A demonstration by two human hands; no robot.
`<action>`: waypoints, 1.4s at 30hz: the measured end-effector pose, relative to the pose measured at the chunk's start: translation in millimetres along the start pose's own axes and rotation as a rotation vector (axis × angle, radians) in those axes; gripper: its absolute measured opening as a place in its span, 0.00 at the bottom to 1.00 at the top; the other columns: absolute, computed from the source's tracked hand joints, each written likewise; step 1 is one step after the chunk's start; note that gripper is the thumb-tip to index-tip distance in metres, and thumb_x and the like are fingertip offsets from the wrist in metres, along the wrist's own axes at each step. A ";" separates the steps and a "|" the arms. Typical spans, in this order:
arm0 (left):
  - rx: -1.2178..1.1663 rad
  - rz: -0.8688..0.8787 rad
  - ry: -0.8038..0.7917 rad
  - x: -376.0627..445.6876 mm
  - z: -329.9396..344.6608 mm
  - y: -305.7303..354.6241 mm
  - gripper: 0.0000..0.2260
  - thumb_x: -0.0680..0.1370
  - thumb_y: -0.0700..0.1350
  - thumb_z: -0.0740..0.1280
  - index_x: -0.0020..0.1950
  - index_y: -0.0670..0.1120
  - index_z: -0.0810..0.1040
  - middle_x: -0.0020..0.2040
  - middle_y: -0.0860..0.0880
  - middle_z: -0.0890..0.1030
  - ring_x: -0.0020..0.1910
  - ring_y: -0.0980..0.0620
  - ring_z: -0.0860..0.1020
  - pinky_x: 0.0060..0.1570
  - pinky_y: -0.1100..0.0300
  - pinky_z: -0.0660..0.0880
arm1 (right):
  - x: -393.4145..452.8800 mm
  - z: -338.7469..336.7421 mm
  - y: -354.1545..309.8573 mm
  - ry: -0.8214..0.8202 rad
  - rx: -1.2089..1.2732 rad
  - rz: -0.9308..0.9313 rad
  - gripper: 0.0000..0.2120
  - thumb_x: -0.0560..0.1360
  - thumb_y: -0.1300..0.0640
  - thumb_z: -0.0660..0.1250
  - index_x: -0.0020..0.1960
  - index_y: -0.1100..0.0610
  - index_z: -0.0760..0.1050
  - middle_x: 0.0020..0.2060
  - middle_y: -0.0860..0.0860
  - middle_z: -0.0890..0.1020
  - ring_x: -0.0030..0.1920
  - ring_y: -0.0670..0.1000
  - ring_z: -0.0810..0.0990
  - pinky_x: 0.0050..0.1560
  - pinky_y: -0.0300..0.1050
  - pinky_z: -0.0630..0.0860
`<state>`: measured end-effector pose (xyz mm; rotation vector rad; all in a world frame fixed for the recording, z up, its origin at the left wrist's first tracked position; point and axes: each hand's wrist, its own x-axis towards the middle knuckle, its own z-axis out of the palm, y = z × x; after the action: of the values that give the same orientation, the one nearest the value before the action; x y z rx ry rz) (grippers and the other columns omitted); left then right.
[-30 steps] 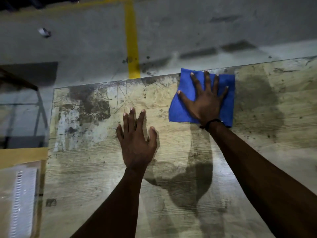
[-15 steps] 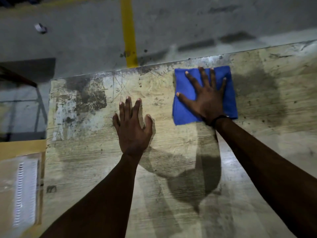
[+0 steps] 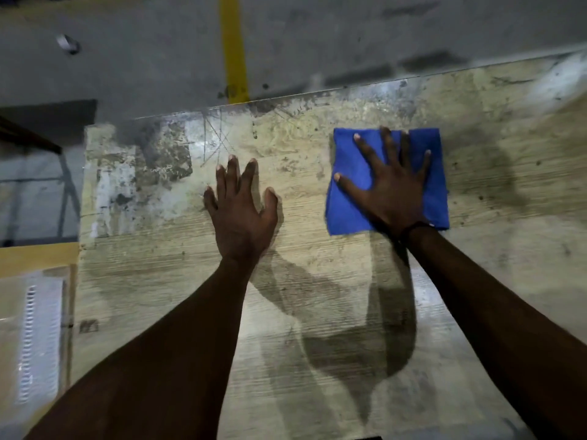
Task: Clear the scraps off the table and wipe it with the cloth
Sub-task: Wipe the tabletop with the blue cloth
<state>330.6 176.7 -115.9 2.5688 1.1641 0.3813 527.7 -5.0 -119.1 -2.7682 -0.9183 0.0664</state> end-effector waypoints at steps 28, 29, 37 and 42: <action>0.109 0.047 -0.058 -164.0 -13.7 -9.8 0.28 0.86 0.58 0.50 0.86 0.52 0.54 0.86 0.45 0.52 0.85 0.43 0.51 0.81 0.37 0.52 | -263.5 -14.2 20.8 -0.029 -0.074 -0.107 0.40 0.75 0.22 0.55 0.82 0.35 0.54 0.85 0.46 0.51 0.85 0.56 0.47 0.78 0.73 0.49; 0.110 0.046 -0.056 -177.4 -14.3 -5.9 0.28 0.87 0.58 0.50 0.86 0.51 0.54 0.86 0.45 0.51 0.85 0.43 0.51 0.81 0.37 0.51 | -258.7 -18.6 37.9 -0.036 -0.096 -0.053 0.40 0.75 0.21 0.54 0.82 0.34 0.54 0.85 0.46 0.51 0.85 0.56 0.47 0.78 0.73 0.50; 0.080 0.025 -0.105 -248.6 -11.1 38.3 0.28 0.86 0.54 0.51 0.86 0.52 0.54 0.87 0.45 0.50 0.85 0.42 0.48 0.81 0.37 0.48 | -220.8 -9.1 19.1 0.032 -0.062 0.027 0.40 0.75 0.22 0.53 0.82 0.38 0.58 0.84 0.51 0.57 0.84 0.61 0.52 0.77 0.75 0.46; 0.081 0.054 -0.095 -244.5 0.3 63.1 0.27 0.85 0.54 0.51 0.86 0.53 0.56 0.86 0.45 0.52 0.85 0.42 0.51 0.80 0.37 0.51 | -280.5 -20.1 60.3 0.020 -0.049 -0.174 0.38 0.76 0.23 0.55 0.82 0.36 0.56 0.85 0.47 0.54 0.85 0.57 0.49 0.78 0.72 0.47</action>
<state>218.0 -49.1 -121.5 2.6610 1.1009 0.2256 339.9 -222.9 -120.8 -2.7143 -1.1656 -0.0126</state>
